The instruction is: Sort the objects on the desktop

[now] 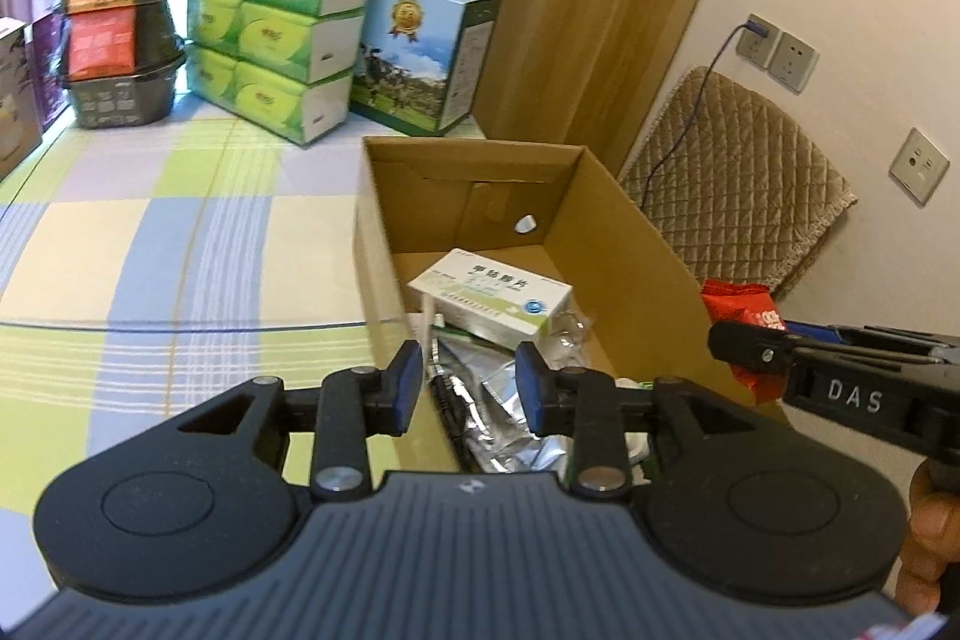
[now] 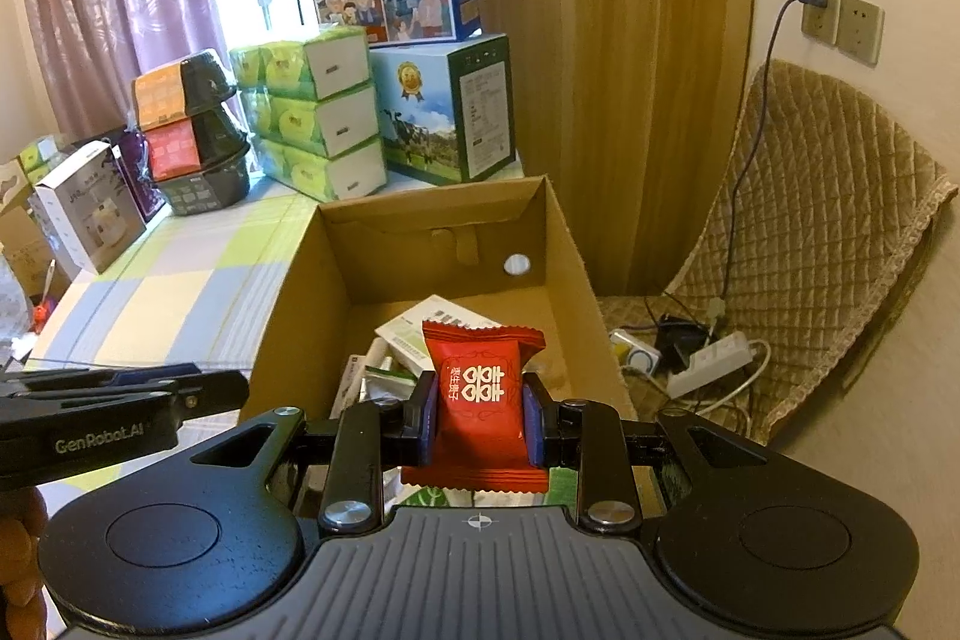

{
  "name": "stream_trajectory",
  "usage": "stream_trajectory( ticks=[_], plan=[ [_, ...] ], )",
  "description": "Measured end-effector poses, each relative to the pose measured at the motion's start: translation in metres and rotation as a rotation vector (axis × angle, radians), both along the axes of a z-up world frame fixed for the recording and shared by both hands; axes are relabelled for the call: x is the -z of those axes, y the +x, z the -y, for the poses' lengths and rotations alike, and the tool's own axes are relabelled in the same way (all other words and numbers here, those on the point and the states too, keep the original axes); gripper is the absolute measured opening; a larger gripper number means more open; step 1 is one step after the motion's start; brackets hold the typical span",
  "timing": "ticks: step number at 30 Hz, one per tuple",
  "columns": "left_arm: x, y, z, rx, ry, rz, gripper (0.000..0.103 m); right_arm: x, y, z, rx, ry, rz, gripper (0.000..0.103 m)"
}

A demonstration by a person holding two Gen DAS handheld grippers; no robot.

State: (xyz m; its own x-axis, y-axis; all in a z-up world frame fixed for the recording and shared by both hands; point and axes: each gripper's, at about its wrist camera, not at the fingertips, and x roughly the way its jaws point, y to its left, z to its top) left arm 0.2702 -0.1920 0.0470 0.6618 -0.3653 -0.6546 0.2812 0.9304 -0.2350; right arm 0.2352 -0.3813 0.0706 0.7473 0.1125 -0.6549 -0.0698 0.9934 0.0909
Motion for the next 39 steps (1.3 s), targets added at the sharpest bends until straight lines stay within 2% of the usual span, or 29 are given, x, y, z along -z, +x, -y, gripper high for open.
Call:
stream_trajectory(
  ticks=[6, 7, 8, 9, 10, 13, 17, 19, 22, 24, 29, 35, 39],
  plan=[
    [0.000, -0.004, -0.011, -0.020, -0.003, 0.000, 0.034, -0.005, 0.005, -0.008, -0.020, 0.018, 0.028, 0.025],
    [0.000, -0.004, -0.013, -0.022, -0.005, 0.000, 0.038, -0.006, 0.006, -0.008, -0.019, 0.033, 0.036, 0.037],
    [0.000, -0.006, -0.013, -0.026, -0.004, 0.001, 0.042, -0.008, 0.009, -0.007, -0.010, 0.048, 0.040, 0.066],
    [0.000, -0.007, -0.014, -0.031, 0.001, 0.004, 0.047, -0.010, 0.008, -0.004, 0.008, 0.066, 0.053, 0.078],
    [0.000, -0.010, -0.015, -0.036, 0.010, 0.013, 0.051, -0.013, 0.007, -0.001, 0.020, 0.076, 0.069, 0.083],
    [0.000, -0.018, -0.018, -0.042, 0.027, 0.030, 0.064, -0.015, 0.004, 0.004, 0.032, 0.065, 0.069, 0.083],
    [0.003, -0.025, -0.021, -0.053, 0.025, 0.019, 0.072, -0.011, -0.007, 0.012, 0.049, 0.052, 0.045, 0.083],
    [0.005, -0.030, -0.021, -0.054, 0.026, 0.014, 0.084, -0.009, -0.014, 0.016, 0.054, 0.052, 0.035, 0.084],
    [0.005, -0.038, -0.020, -0.051, 0.040, 0.011, 0.096, -0.007, -0.025, 0.020, 0.065, 0.055, 0.028, 0.086],
    [0.003, -0.042, -0.020, -0.050, 0.052, 0.014, 0.100, -0.006, -0.033, 0.021, 0.068, 0.056, 0.024, 0.090],
    [-0.002, -0.056, -0.018, -0.052, 0.082, 0.024, 0.102, -0.006, -0.051, 0.017, 0.060, 0.048, 0.013, 0.101],
    [-0.011, -0.074, -0.021, -0.089, 0.126, 0.060, 0.102, -0.008, -0.070, 0.016, 0.061, 0.074, -0.020, 0.101],
    [-0.018, -0.088, -0.024, -0.100, 0.147, 0.070, 0.102, -0.011, -0.087, 0.011, 0.036, 0.054, -0.021, 0.101]
  ],
)
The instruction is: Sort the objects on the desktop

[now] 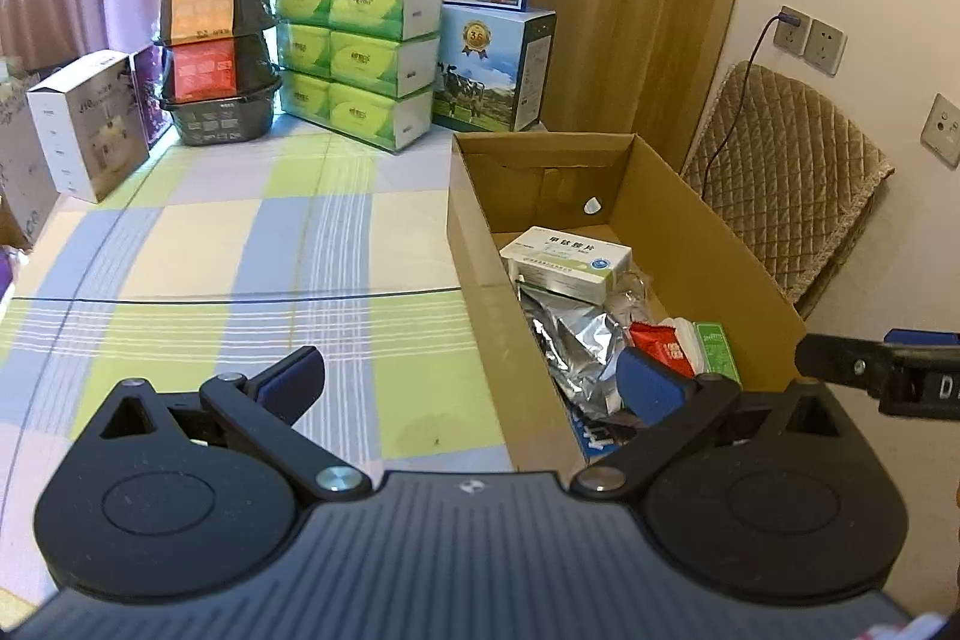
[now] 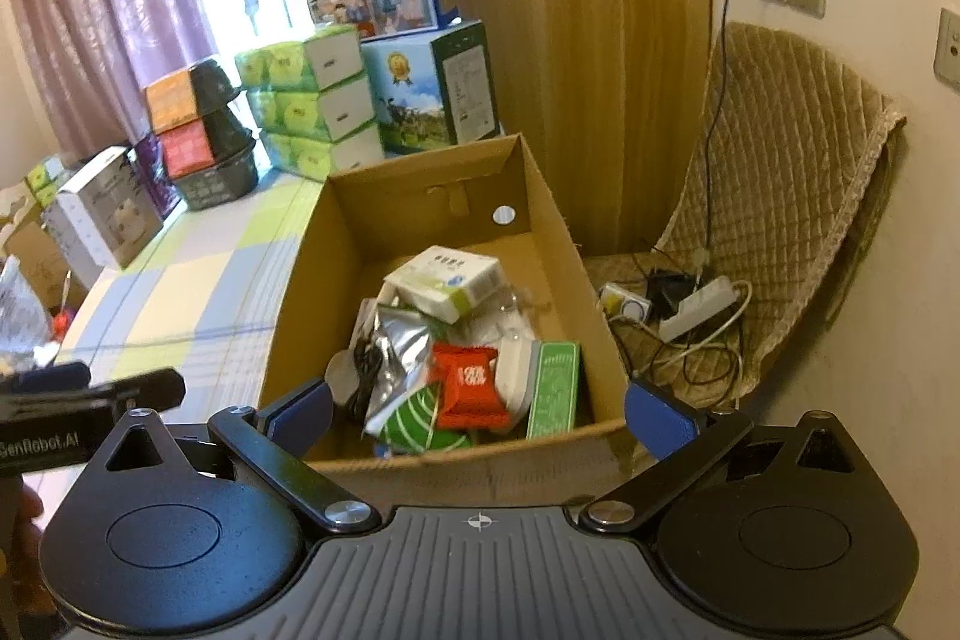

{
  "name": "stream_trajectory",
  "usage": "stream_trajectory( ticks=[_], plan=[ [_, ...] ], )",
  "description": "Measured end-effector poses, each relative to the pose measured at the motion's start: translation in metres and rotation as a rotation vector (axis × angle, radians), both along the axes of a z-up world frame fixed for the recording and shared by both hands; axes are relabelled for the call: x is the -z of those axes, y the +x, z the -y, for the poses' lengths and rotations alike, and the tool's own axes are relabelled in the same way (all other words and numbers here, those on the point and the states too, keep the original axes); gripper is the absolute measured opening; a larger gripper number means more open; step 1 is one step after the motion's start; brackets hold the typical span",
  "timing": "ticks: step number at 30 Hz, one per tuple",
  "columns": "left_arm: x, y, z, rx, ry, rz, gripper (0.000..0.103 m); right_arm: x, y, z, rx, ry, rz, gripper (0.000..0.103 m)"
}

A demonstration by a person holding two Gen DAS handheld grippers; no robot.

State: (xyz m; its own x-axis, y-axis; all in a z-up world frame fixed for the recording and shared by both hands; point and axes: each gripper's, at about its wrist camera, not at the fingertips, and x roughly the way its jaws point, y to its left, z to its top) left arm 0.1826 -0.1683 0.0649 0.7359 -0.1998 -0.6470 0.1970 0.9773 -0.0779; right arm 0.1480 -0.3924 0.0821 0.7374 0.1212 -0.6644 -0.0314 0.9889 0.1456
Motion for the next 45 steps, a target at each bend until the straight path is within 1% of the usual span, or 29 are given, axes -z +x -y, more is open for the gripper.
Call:
stream_trajectory(
  ticks=[4, 8, 10, 15, 20, 24, 30, 35, 37, 41, 45],
  plan=[
    [-0.004, -0.015, 0.000, 0.014, 0.032, 0.000, 0.102, -0.006, -0.018, -0.006, -0.002, -0.024, 0.034, 0.101],
    [-0.008, -0.032, -0.006, 0.025, 0.001, -0.018, 0.101, -0.012, -0.035, -0.007, -0.003, 0.018, 0.045, 0.101],
    [-0.011, -0.041, -0.009, 0.021, -0.017, -0.018, 0.101, -0.015, -0.044, -0.009, 0.008, 0.014, 0.047, 0.101],
    [-0.021, -0.064, -0.013, 0.015, -0.001, 0.013, 0.101, -0.023, -0.065, -0.013, 0.009, -0.010, 0.026, 0.101],
    [-0.026, -0.086, -0.025, -0.004, -0.034, -0.007, 0.101, -0.027, -0.091, -0.017, 0.002, -0.026, 0.022, 0.101],
    [-0.027, -0.105, -0.037, -0.009, -0.048, -0.029, 0.101, -0.025, -0.111, -0.020, 0.006, -0.009, 0.004, 0.101],
    [-0.030, -0.135, -0.055, -0.027, -0.040, -0.046, 0.101, -0.023, -0.143, -0.028, -0.025, 0.010, -0.013, 0.101],
    [-0.030, -0.160, -0.066, -0.039, -0.008, -0.052, 0.102, -0.020, -0.164, -0.034, -0.041, 0.050, -0.029, 0.101],
    [-0.029, -0.169, -0.069, -0.042, 0.015, -0.057, 0.102, -0.021, -0.172, -0.037, -0.046, 0.047, -0.030, 0.101],
    [-0.030, -0.185, -0.080, -0.053, -0.004, -0.068, 0.102, -0.027, -0.187, -0.047, -0.062, 0.032, -0.020, 0.101],
    [-0.032, -0.199, -0.088, -0.065, -0.005, -0.061, 0.102, -0.034, -0.196, -0.061, -0.085, 0.012, -0.001, 0.101]
  ],
)
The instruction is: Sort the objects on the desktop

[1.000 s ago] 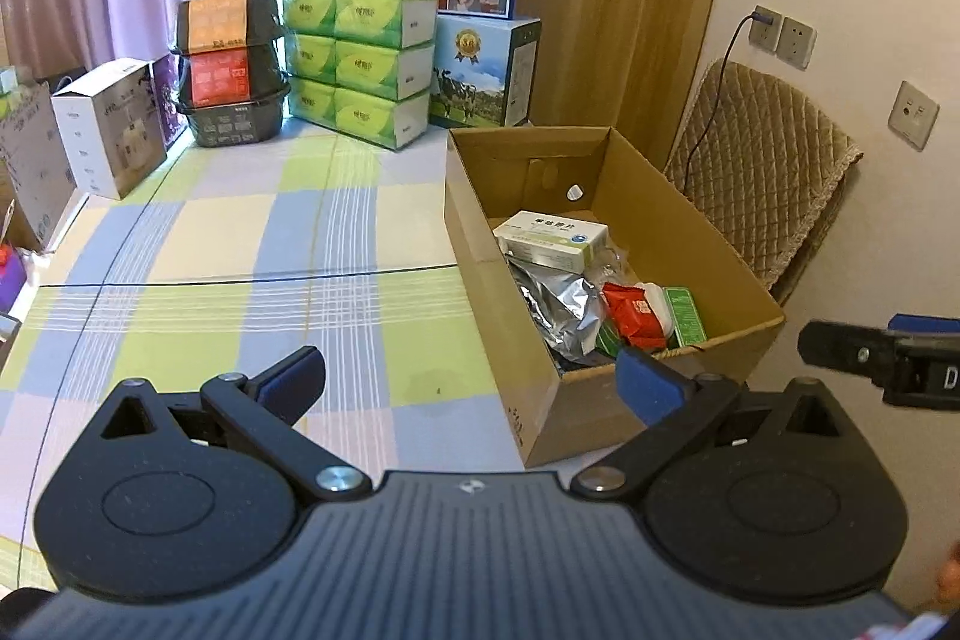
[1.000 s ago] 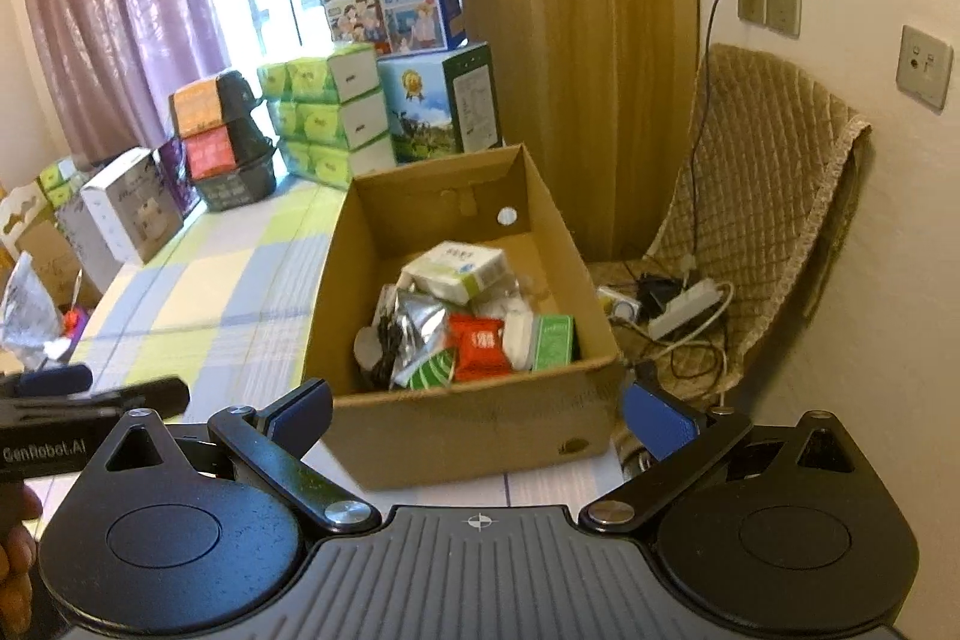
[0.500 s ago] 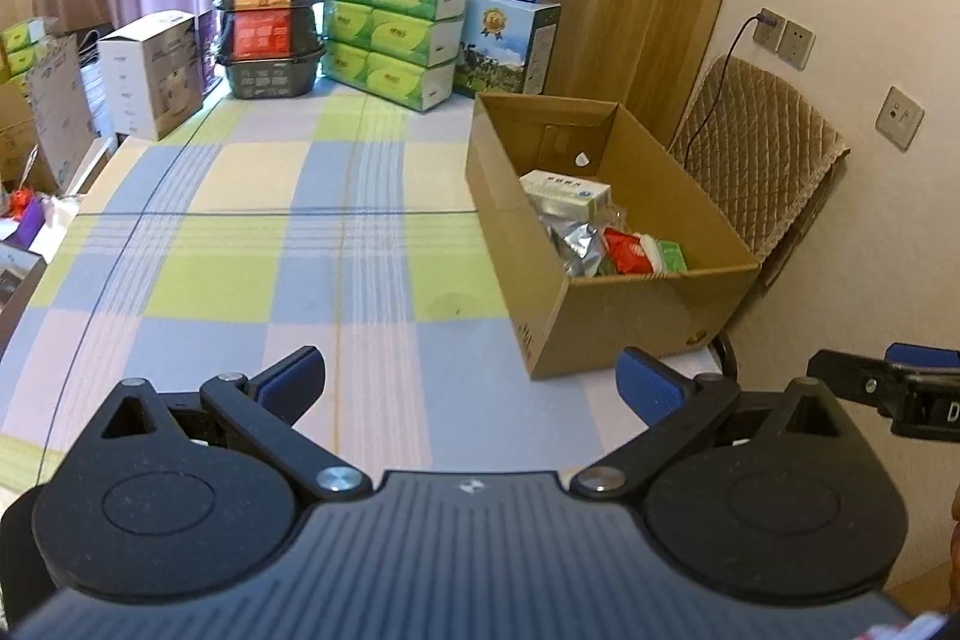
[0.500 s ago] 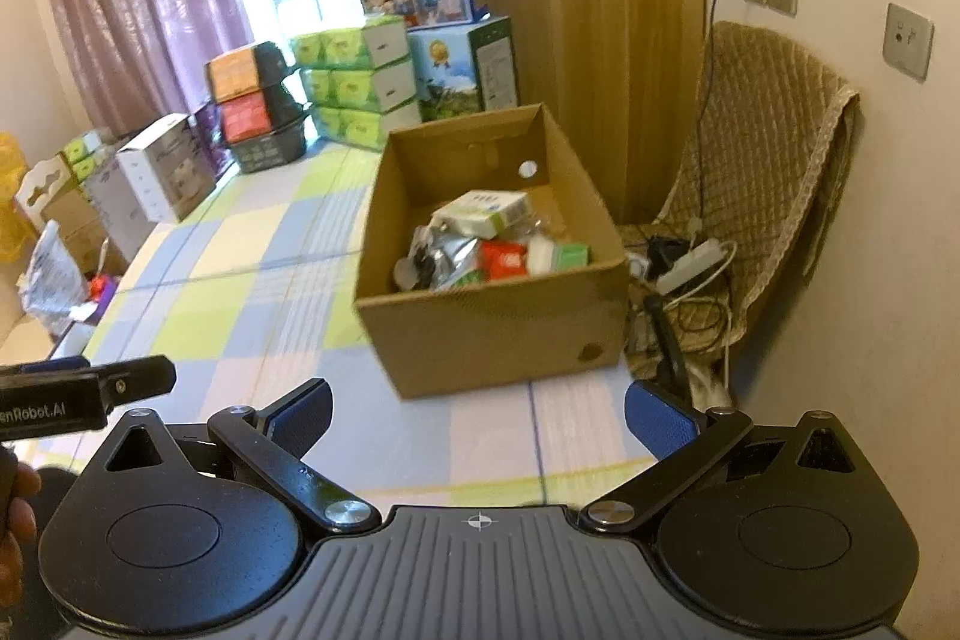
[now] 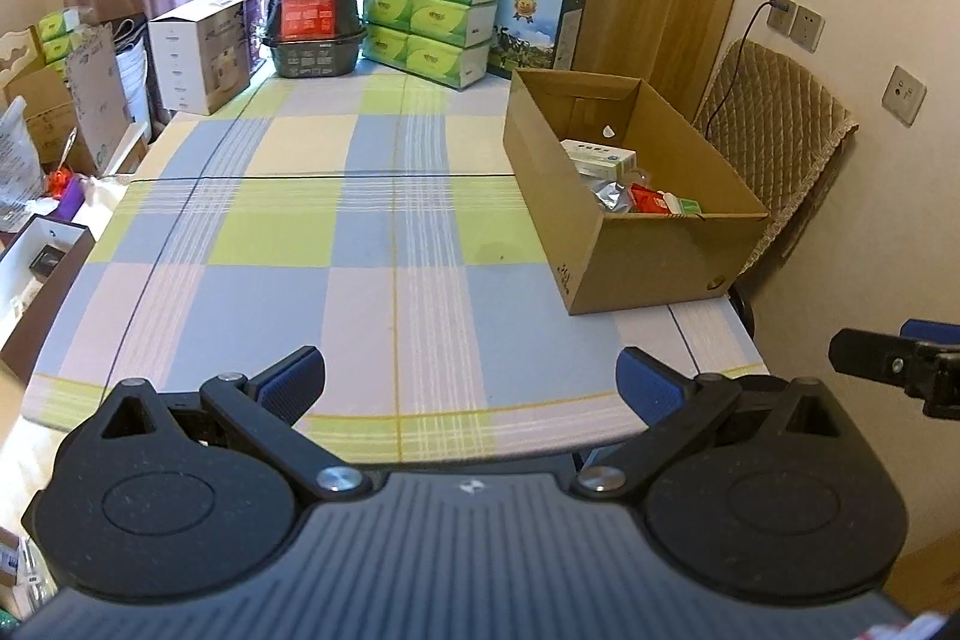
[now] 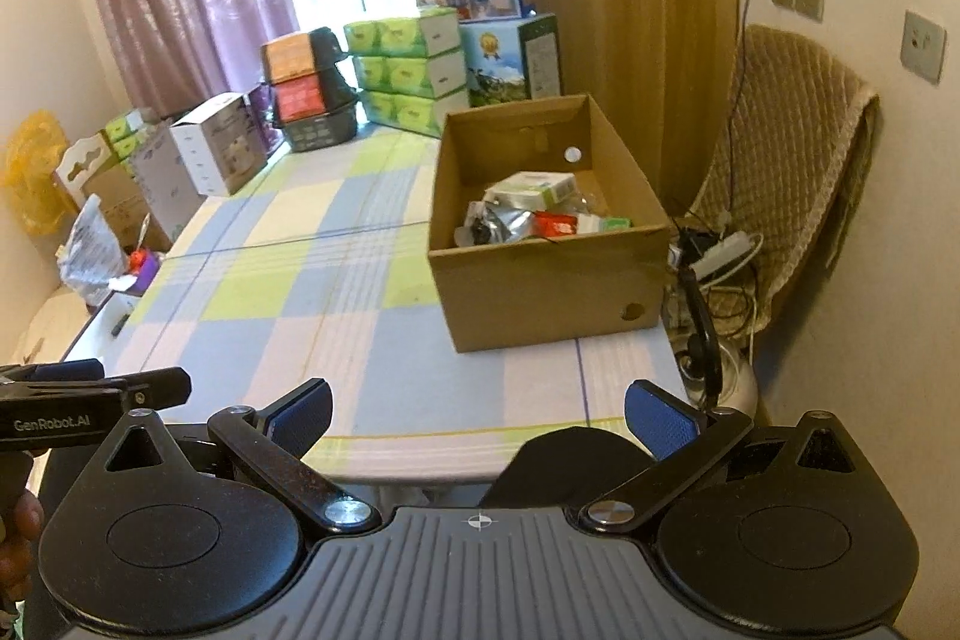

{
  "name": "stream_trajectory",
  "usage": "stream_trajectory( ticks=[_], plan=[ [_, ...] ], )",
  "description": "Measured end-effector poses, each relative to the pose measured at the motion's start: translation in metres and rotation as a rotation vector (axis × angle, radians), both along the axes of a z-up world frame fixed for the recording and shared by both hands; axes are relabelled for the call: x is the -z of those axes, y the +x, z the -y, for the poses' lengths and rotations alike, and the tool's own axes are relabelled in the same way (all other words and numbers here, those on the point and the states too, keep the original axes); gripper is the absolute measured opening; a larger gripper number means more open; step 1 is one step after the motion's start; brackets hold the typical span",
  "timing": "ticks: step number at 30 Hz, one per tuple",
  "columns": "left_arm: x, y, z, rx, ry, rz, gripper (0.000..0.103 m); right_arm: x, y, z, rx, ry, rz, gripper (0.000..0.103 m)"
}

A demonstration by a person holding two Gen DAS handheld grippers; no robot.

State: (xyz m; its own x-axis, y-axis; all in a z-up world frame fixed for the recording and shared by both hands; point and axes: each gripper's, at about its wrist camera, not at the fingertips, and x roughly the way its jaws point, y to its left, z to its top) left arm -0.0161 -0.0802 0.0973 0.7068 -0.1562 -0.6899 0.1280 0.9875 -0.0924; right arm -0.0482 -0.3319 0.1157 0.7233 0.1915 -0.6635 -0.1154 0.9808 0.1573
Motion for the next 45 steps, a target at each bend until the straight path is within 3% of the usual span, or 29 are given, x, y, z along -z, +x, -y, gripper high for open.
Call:
stream_trajectory(
  ticks=[17, 45],
  plan=[
    [-0.003, -0.031, -0.019, -0.034, -0.007, 0.009, 0.102, 0.004, -0.031, -0.032, -0.049, -0.025, 0.002, 0.101],
    [0.001, -0.031, -0.015, -0.030, 0.008, 0.004, 0.102, 0.012, -0.032, -0.032, -0.046, -0.017, -0.021, 0.101]
  ],
)
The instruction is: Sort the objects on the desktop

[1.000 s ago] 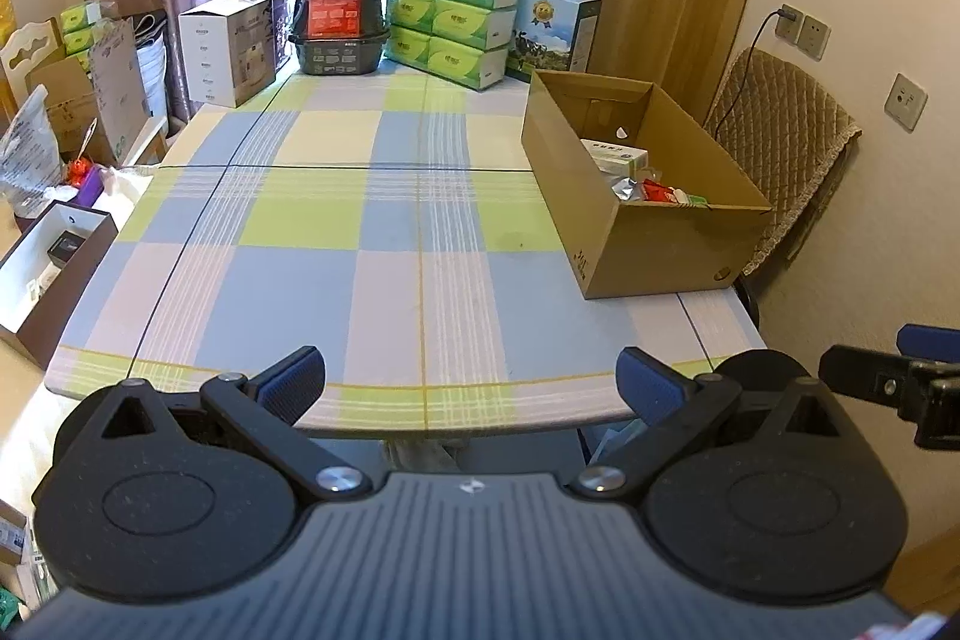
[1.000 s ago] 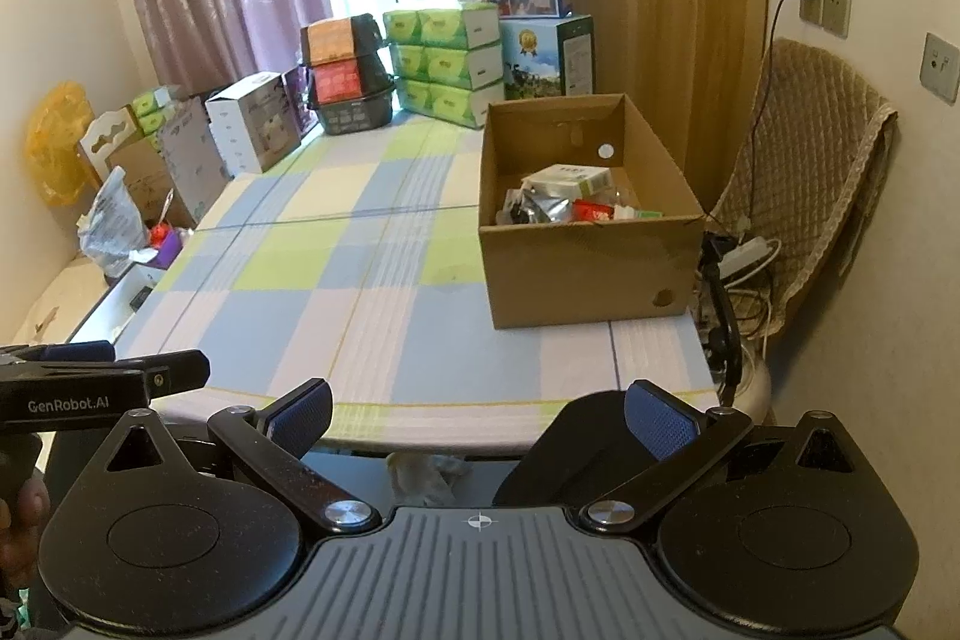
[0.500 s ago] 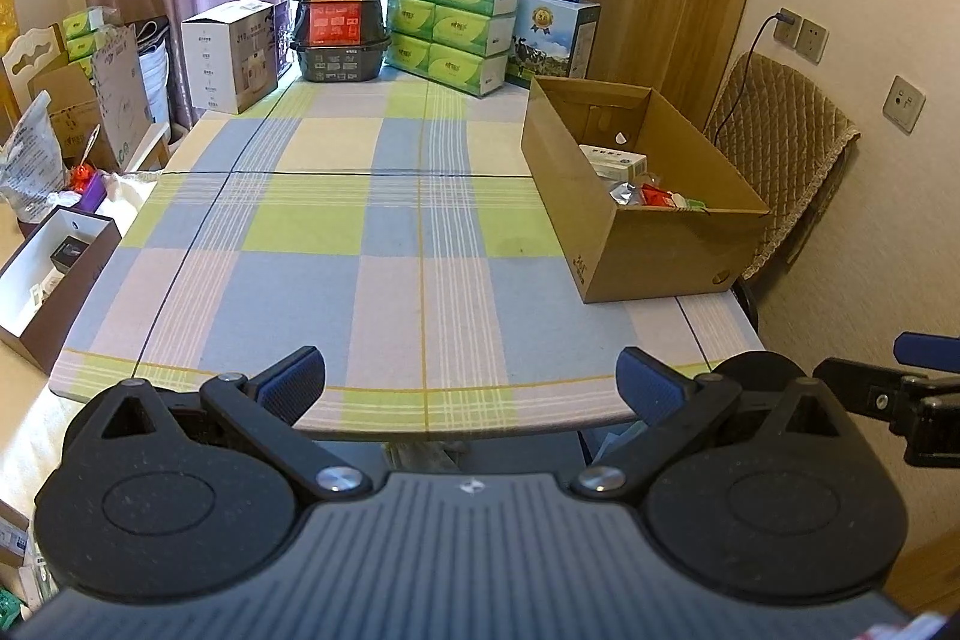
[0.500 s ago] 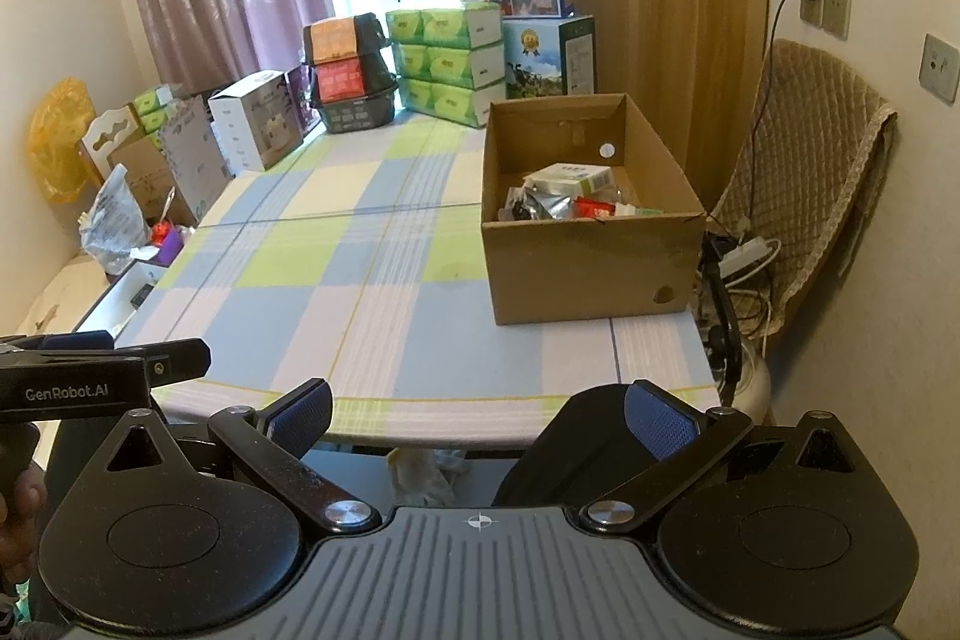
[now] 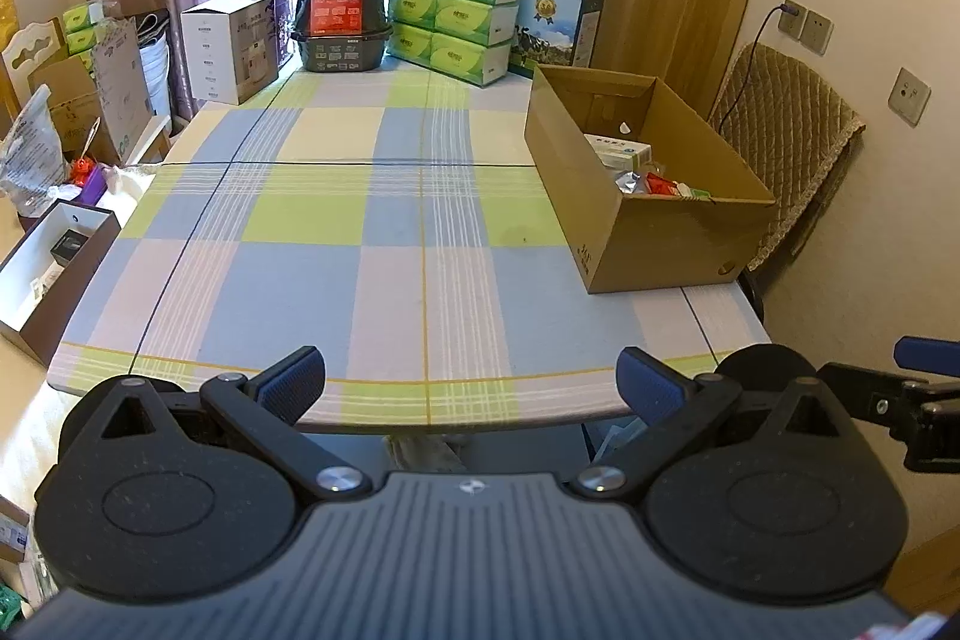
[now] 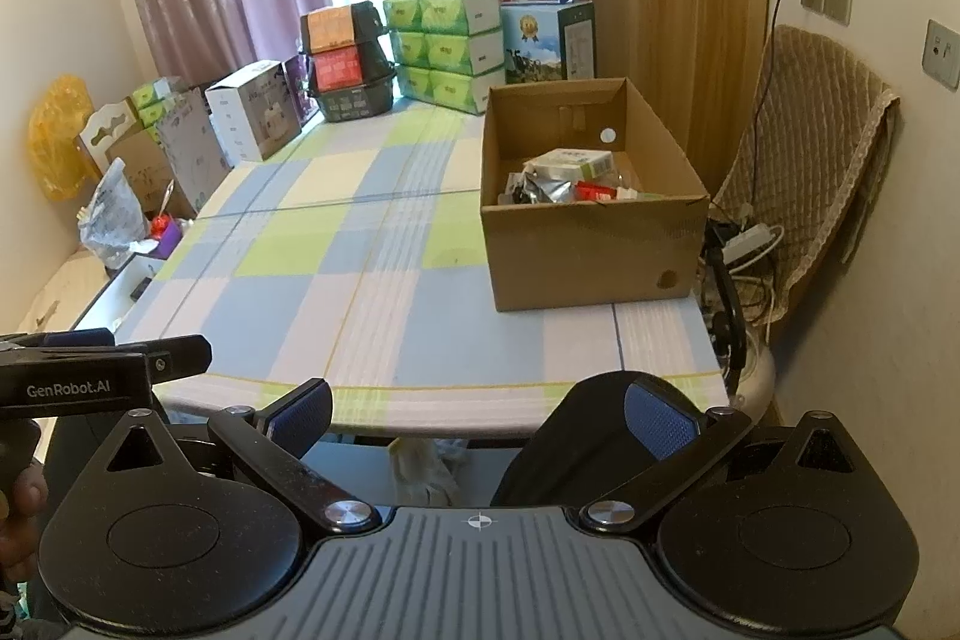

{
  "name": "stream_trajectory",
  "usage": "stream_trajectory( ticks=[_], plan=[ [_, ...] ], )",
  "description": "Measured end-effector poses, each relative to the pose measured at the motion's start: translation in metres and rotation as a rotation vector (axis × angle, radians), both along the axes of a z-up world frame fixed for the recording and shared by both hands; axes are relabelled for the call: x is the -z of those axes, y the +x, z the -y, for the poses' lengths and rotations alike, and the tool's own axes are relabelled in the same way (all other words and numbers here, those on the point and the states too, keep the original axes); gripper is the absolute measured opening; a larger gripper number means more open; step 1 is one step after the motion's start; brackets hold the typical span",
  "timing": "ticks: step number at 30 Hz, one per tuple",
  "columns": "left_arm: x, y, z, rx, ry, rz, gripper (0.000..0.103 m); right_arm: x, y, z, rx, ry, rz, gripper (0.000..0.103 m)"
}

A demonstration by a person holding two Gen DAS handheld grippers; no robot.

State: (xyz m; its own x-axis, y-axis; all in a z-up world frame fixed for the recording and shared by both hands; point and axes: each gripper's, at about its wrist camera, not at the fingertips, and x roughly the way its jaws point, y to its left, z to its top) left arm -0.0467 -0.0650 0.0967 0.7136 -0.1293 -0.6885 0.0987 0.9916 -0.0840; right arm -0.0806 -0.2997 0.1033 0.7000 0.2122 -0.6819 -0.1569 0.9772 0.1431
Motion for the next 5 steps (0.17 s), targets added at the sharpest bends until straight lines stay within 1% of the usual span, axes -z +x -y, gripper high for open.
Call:
stream_trajectory(
  ticks=[5],
  plan=[
    [0.0033, -0.0014, 0.0012, 0.005, 0.008, 0.012, 0.102, 0.0034, 0.0003, -0.0011, 0.001, 0.000, -0.006, 0.101]
  ],
)
